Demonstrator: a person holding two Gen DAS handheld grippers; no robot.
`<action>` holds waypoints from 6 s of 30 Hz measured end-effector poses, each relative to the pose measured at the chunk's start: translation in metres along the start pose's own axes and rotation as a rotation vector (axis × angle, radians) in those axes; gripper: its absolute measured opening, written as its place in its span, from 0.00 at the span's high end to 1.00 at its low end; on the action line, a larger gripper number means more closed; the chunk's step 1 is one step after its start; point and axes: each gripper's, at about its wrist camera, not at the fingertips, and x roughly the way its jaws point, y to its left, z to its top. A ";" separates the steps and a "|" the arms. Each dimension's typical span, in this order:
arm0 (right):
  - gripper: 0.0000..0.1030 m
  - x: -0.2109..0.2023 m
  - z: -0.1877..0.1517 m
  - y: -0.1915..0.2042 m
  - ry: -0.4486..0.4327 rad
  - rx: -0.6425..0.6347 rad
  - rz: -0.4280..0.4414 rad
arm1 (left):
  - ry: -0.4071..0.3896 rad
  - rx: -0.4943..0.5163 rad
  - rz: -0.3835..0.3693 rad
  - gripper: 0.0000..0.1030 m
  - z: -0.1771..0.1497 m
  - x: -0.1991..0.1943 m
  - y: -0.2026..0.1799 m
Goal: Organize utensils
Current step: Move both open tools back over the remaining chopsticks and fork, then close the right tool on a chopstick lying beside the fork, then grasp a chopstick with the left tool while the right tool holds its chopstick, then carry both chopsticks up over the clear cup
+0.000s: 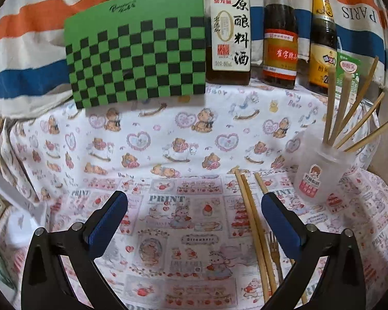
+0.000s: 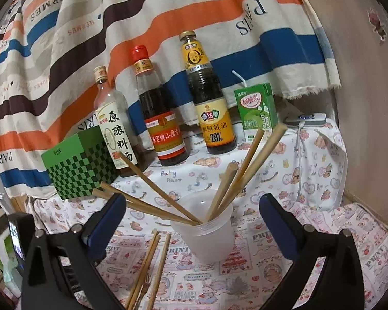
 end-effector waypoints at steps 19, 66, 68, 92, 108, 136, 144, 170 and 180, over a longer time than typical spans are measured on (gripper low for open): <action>0.00 0.009 -0.003 0.004 0.083 -0.016 -0.008 | -0.065 -0.104 0.128 0.01 0.016 -0.058 0.030; 0.93 0.087 -0.110 0.061 0.712 -0.329 0.011 | 0.134 -0.061 0.152 0.00 -0.015 0.010 0.020; 0.93 0.085 -0.106 0.058 0.694 -0.302 0.022 | 0.146 -0.034 0.166 0.00 -0.017 0.014 0.014; 0.93 0.032 -0.047 0.042 0.346 -0.126 0.085 | 0.320 0.218 0.020 0.28 -0.053 0.031 -0.059; 0.93 0.033 -0.044 0.030 0.308 -0.038 0.110 | 0.396 0.089 -0.144 0.85 -0.053 0.031 -0.052; 0.93 -0.005 -0.023 0.038 0.094 -0.095 0.181 | -0.294 -0.188 -0.196 0.95 -0.003 -0.087 0.012; 0.93 0.005 -0.028 0.038 0.147 -0.092 0.204 | -0.242 -0.204 -0.212 0.95 -0.007 -0.075 0.010; 0.93 -0.054 0.035 -0.061 -0.262 0.287 0.099 | -0.328 -0.144 -0.304 0.95 -0.003 -0.098 -0.006; 0.93 -0.045 0.038 -0.097 -0.247 0.430 0.036 | -0.417 -0.019 -0.387 0.95 0.041 -0.133 -0.074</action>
